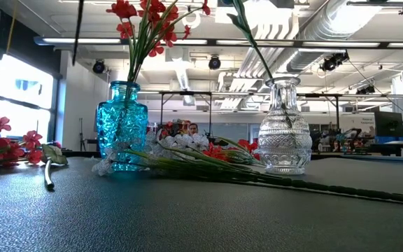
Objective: Sort flowers into vase by color
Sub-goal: Put the red flowers into the blue vase
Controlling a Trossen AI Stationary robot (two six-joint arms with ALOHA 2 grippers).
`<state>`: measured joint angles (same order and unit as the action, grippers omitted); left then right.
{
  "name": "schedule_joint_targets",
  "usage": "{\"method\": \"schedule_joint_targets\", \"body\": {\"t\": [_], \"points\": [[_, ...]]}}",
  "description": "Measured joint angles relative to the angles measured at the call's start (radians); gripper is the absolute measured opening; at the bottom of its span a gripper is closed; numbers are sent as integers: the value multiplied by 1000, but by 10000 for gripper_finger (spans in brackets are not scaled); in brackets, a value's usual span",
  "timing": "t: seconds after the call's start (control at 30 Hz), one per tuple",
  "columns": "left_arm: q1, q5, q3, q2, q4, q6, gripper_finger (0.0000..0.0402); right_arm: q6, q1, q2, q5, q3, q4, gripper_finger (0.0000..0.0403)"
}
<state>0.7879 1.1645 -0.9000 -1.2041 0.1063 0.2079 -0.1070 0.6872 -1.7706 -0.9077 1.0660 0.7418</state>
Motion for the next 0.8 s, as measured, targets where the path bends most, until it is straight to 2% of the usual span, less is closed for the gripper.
{"method": "schedule_joint_targets", "body": {"t": [0.1,0.33,0.57,0.8], "points": [[-77,-126,89,88,76,-9,1,20,25,-6,1,0,3,167],[-198,-460,280,217,455,113,1,37,55,-23,1,0,2,158],[-313,-544,370,211,467,11,0,40,55,-23,1,0,8,156],[-372,-519,410,196,469,-58,7,40,55,-23,2,0,10,156]]}}
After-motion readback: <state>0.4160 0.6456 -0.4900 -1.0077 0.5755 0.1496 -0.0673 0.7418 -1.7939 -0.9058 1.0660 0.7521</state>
